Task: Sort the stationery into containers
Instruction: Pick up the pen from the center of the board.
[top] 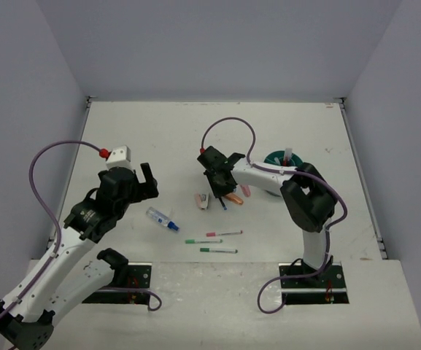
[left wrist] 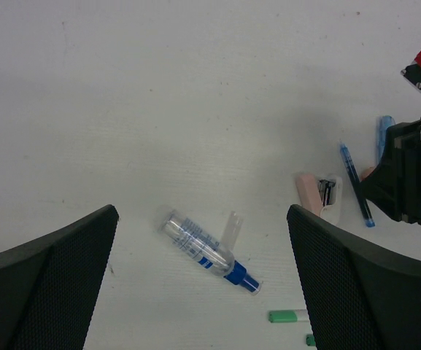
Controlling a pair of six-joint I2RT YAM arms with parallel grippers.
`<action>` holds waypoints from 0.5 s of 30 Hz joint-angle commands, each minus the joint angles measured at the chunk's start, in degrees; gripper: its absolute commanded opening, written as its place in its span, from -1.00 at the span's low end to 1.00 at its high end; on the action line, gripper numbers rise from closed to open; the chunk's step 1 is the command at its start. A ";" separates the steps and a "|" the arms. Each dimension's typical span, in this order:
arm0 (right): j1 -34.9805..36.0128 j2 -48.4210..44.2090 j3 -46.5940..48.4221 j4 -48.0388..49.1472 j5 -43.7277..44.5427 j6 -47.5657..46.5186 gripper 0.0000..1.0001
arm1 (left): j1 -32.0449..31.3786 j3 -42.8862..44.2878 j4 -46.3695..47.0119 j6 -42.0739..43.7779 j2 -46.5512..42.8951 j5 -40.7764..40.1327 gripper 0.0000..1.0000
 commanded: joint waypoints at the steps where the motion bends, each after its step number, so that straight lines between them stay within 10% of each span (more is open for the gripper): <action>1: -0.77 2.07 3.14 -0.89 -1.47 -1.20 -0.55 | -0.13 -0.23 2.53 1.97 0.09 1.38 1.00; 15: -1.07 3.74 4.13 -2.59 -4.61 -2.15 -1.00 | -0.24 0.01 2.15 0.47 4.73 8.08 1.00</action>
